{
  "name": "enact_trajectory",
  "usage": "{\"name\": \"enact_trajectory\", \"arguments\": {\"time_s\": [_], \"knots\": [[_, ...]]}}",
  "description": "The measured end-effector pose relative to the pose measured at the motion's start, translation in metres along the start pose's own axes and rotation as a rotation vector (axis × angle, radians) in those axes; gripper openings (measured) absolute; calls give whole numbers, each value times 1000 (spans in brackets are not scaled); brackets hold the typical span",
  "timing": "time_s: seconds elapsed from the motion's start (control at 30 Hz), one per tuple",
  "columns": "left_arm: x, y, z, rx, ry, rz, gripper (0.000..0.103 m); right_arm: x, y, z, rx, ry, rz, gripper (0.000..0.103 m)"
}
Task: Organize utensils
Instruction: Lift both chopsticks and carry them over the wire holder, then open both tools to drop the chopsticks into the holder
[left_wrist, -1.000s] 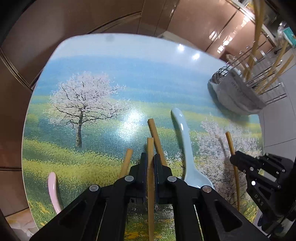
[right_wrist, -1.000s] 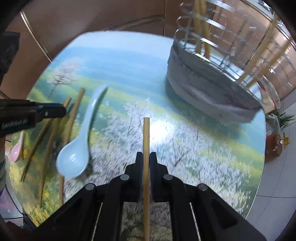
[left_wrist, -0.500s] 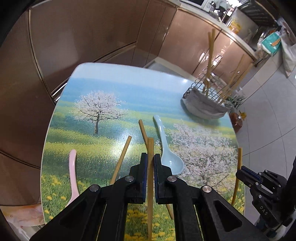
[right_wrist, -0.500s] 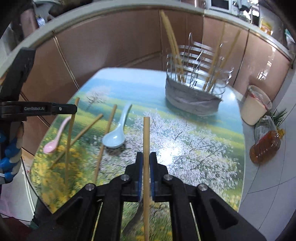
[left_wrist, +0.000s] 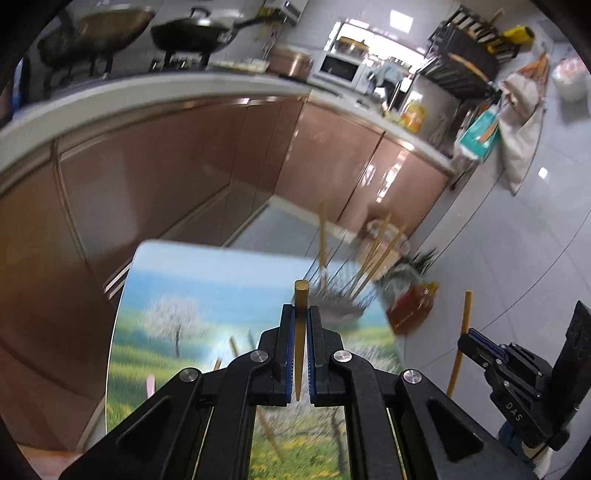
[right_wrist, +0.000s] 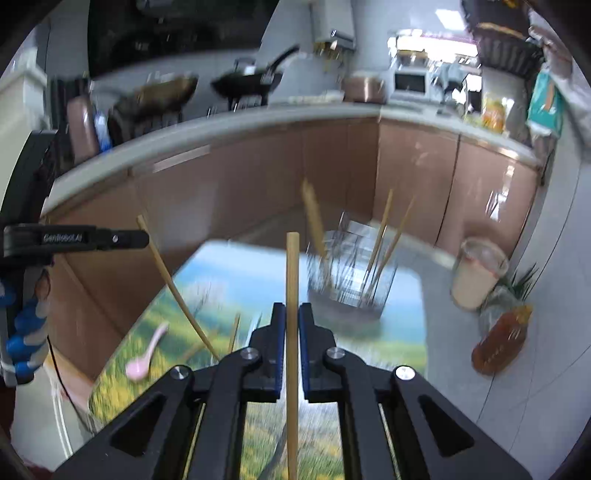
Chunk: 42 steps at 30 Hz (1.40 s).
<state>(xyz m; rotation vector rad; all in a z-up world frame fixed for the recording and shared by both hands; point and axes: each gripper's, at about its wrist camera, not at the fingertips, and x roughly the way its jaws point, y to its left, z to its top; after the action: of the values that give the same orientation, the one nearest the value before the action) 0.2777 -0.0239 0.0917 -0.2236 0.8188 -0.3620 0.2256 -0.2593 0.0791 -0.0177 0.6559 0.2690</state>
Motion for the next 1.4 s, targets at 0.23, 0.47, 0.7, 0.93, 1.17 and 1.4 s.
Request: {"name": "enact_trajectory", "arguments": {"time_s": [0.23, 0.47, 0.7, 0.93, 1.17, 1.4], "knots": [[1, -42, 86, 46, -127, -78, 5, 8, -27, 89, 36, -184, -25, 6], [56, -69, 124, 109, -169, -80, 5, 59, -58, 127, 77, -345, -20, 6], [135, -71, 109, 155, -166, -55, 5, 131, -83, 112, 98, -397, -67, 6], [189, -60, 83, 156, -107, -52, 5, 186, -95, 71, 127, -394, -116, 6], [202, -59, 60, 181, -77, -33, 5, 202, -94, 38, 111, -353, -150, 7], [191, -59, 54, 196, -68, -4, 6, 192, -95, 25, 115, -311, -146, 11]]}}
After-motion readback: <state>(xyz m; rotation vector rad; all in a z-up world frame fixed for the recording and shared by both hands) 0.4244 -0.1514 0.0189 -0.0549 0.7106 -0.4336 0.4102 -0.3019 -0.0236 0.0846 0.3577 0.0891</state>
